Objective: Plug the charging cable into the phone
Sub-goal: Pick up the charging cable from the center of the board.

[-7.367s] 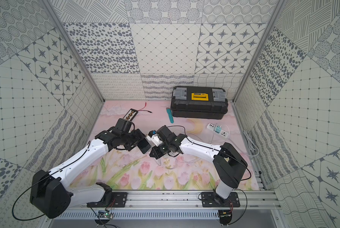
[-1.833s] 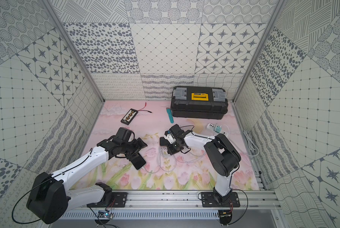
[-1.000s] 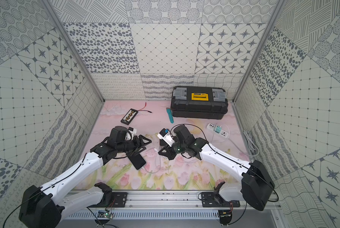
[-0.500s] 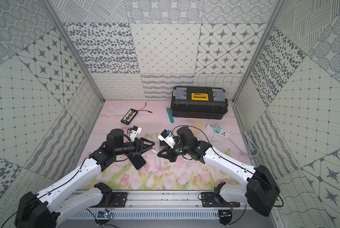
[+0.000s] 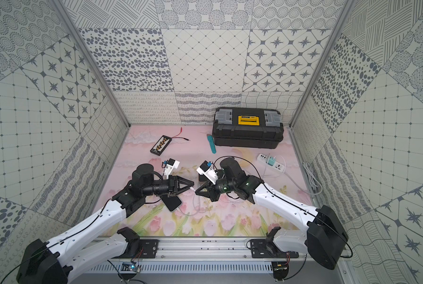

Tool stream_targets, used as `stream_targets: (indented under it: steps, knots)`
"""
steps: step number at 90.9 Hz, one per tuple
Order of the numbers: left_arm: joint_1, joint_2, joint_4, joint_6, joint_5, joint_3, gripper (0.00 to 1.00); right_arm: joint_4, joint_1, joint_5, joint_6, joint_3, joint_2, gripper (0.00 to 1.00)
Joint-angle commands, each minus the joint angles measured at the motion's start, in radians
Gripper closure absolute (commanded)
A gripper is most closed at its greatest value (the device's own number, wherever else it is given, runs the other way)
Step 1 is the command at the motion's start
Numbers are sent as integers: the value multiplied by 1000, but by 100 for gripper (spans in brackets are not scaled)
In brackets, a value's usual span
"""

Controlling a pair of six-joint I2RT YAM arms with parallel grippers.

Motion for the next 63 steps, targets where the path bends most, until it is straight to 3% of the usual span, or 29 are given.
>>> stream_targets:
  steps: [1, 24, 43, 51, 63]
  knots:
    - [-8, -5, 80, 6, 48, -11, 74, 47, 4, 5, 16, 9, 0, 100]
    - [-10, -10, 65, 13, 45, -11, 93, 60, 5, -2, 28, 6, 24, 100]
    - [-10, -16, 46, 31, 44, -5, 99, 64, 4, -17, 39, 4, 33, 100]
    - [-10, -22, 32, 44, 42, -1, 99, 67, 5, -30, 45, 6, 25, 71]
    - [-10, -38, -2, 69, 39, 13, 100, 67, 4, -52, 56, 19, 19, 55]
